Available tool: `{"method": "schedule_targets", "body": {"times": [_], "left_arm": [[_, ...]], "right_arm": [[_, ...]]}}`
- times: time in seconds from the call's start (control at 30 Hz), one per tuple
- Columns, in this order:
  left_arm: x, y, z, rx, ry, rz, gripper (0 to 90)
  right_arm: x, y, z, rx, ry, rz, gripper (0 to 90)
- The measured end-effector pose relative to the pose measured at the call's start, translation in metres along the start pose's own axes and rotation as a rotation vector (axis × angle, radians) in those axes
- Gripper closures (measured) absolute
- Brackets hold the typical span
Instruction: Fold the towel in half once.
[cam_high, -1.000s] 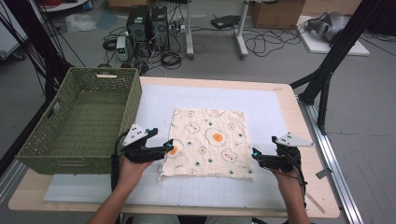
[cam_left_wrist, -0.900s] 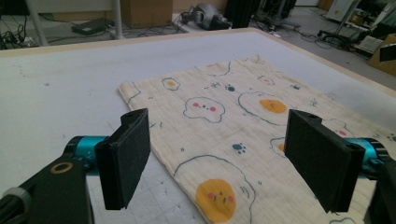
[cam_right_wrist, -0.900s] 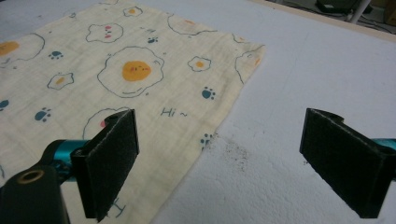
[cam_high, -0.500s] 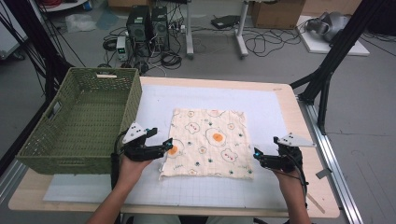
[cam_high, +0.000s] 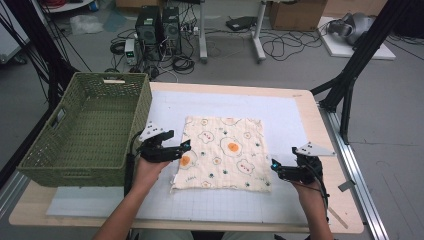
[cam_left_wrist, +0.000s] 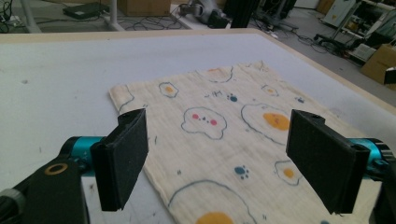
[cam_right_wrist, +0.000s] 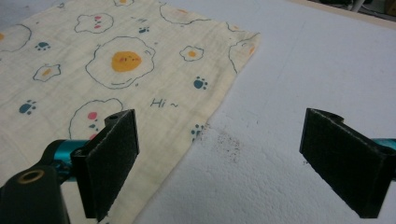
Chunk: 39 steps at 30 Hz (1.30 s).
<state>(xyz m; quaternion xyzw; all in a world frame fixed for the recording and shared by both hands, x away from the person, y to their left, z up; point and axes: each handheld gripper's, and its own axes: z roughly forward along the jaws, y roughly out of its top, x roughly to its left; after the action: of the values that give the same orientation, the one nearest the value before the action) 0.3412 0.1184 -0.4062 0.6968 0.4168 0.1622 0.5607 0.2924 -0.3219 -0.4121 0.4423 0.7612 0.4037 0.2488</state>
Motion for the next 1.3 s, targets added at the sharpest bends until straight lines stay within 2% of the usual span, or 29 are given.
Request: {"method": "schedule_targets", "body": {"times": [0.17, 0.37, 0.5, 0.53, 0.7, 0.73, 0.77, 0.83, 0.9, 0.97, 1.07, 1.2, 1.3], "left_arm": [[-0.001, 0.016, 0.014, -0.021, -0.019, -0.010, 20.9], [0.000, 0.034, 0.032, 0.001, -0.006, 0.029, 19.8], [0.008, 0.041, 0.048, 0.029, 0.015, 0.045, 19.9], [0.012, 0.041, 0.053, 0.037, 0.018, 0.053, 19.9], [0.030, 0.042, 0.076, 0.088, 0.077, -0.006, 23.5], [0.032, 0.042, 0.080, 0.101, 0.101, -0.012, 23.9], [0.036, 0.040, 0.084, 0.100, 0.113, -0.030, 25.2], [0.044, 0.037, 0.090, 0.133, 0.126, -0.065, 25.8], [0.049, 0.035, 0.097, 0.153, 0.155, -0.069, 27.6], [0.053, 0.034, 0.102, 0.169, 0.165, -0.067, 27.9], [0.057, 0.036, 0.110, 0.184, 0.173, -0.037, 28.9], [0.059, 0.033, 0.118, 0.221, 0.210, -0.024, 34.2], [0.061, 0.027, 0.122, 0.259, 0.226, 0.001, 38.7]], "right_arm": [[0.000, -0.001, 0.002, 0.002, 0.007, 0.005, 11.2], [0.002, -0.001, 0.005, 0.010, 0.020, -0.006, 11.2], [0.002, -0.001, 0.006, 0.009, 0.022, -0.004, 11.2], [0.002, -0.001, 0.006, 0.011, 0.024, -0.005, 11.2], [0.002, -0.001, 0.009, 0.018, 0.026, -0.010, 11.2], [0.002, -0.001, 0.009, 0.021, 0.029, -0.008, 11.2], [0.002, -0.001, 0.009, 0.024, 0.029, -0.004, 11.2], [0.002, -0.002, 0.010, 0.028, 0.030, 0.000, 11.2], [0.001, -0.002, 0.010, 0.030, 0.030, 0.001, 11.2], [0.001, -0.002, 0.010, 0.027, 0.030, 0.000, 11.2], [0.001, -0.002, 0.011, 0.028, 0.030, 0.003, 11.2], [0.000, -0.002, 0.011, 0.029, 0.032, 0.001, 11.2], [0.000, -0.003, 0.011, 0.035, 0.034, 0.003, 11.2]]}}
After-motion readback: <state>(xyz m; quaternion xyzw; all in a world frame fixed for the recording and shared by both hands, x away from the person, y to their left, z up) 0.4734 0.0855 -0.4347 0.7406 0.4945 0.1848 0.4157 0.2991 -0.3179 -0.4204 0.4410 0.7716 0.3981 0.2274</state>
